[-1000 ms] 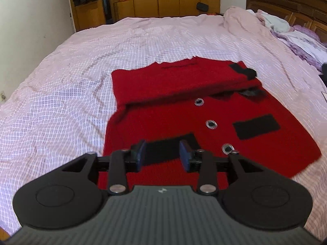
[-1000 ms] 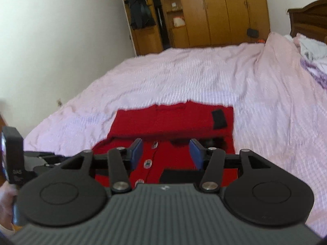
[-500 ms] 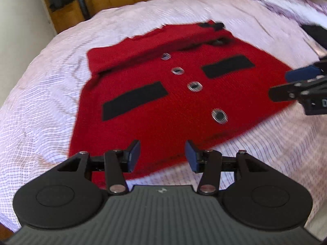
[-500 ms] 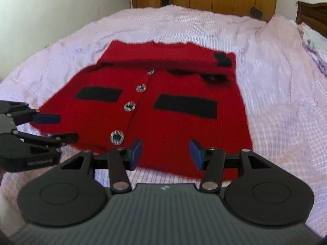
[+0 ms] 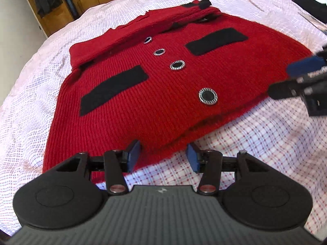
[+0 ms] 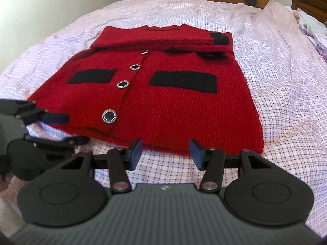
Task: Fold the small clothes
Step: 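Move both open grippers to the cardigan hem, then close both grippers on the cardigan hem, then lift the hem with both grippers and fold it onto the collar, then open both grippers to release the hem and lift away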
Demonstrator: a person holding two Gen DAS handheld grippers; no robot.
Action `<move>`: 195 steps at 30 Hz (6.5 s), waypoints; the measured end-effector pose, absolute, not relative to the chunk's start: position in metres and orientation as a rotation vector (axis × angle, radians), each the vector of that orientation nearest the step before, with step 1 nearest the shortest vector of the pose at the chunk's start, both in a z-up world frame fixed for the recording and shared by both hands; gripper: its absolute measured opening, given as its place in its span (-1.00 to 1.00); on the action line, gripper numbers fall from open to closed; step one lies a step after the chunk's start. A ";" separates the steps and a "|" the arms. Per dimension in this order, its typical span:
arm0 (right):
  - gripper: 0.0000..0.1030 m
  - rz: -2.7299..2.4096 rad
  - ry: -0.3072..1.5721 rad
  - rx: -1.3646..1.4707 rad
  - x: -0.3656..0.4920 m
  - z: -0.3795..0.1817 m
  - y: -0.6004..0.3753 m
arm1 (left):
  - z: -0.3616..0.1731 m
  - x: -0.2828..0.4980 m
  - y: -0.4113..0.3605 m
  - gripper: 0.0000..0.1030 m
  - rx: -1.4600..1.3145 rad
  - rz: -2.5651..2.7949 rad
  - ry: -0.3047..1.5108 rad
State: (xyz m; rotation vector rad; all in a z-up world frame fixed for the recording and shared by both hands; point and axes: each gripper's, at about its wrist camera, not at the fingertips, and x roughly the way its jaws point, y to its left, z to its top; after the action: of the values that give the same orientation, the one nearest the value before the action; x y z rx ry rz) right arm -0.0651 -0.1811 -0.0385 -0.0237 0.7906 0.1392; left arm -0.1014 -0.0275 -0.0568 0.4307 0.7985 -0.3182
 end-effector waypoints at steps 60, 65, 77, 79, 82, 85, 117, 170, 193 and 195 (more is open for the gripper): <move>-0.48 0.022 0.593 0.078 -0.020 -0.040 -0.224 | -0.034 -0.033 0.024 -0.06 0.138 -0.193 0.697; -0.67 0.040 0.600 0.044 -0.017 -0.039 -0.219 | -0.035 -0.031 0.024 -0.19 0.133 -0.207 0.690; -0.79 0.067 0.618 0.012 -0.018 -0.037 -0.219 | -0.044 -0.042 0.028 -0.36 0.171 -0.251 0.758; -0.76 0.066 0.629 0.019 -0.020 -0.038 -0.221 | -0.046 -0.046 0.031 -0.36 0.174 -0.243 0.760; -0.75 0.064 0.659 0.038 -0.024 -0.041 -0.227 | -0.047 -0.051 0.034 -0.36 0.189 -0.225 0.753; -0.71 0.057 0.674 0.036 -0.030 -0.045 -0.231 | -0.048 -0.053 0.037 -0.35 0.181 -0.216 0.752; -0.82 0.038 0.456 -0.026 0.010 0.017 -0.222 | 0.041 0.003 0.036 -0.81 0.165 -0.235 0.511; -0.39 -0.036 0.526 -0.081 0.243 0.001 -0.241 | 0.031 0.235 0.034 -0.07 0.239 -0.163 0.703; -0.40 -0.033 0.661 -0.094 0.231 -0.033 -0.253 | 0.052 0.217 0.065 0.02 0.226 -0.065 0.657; -0.40 -0.036 0.667 -0.100 0.232 -0.038 -0.252 | 0.056 0.218 0.066 0.02 0.227 -0.051 0.651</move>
State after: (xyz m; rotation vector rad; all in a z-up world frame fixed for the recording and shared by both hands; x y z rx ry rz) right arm 0.2317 -0.2520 -0.0384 -0.1002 0.6675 -0.0364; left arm 0.2178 0.0663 0.0561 0.2271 0.6508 -0.0511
